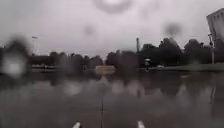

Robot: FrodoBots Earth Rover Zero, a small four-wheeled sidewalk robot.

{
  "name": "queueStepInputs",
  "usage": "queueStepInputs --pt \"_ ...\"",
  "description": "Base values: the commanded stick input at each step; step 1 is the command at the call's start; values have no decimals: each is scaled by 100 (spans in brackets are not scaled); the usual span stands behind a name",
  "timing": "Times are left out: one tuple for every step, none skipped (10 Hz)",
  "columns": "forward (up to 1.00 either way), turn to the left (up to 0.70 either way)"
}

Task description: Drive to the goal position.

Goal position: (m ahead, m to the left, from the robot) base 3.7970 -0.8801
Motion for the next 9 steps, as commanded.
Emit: queueStepInputs --pt "70 0" --pt "70 0" --pt "70 0" --pt "70 0" --pt "70 0" --pt "70 0" --pt "70 0" --pt "70 0" --pt "70 0"
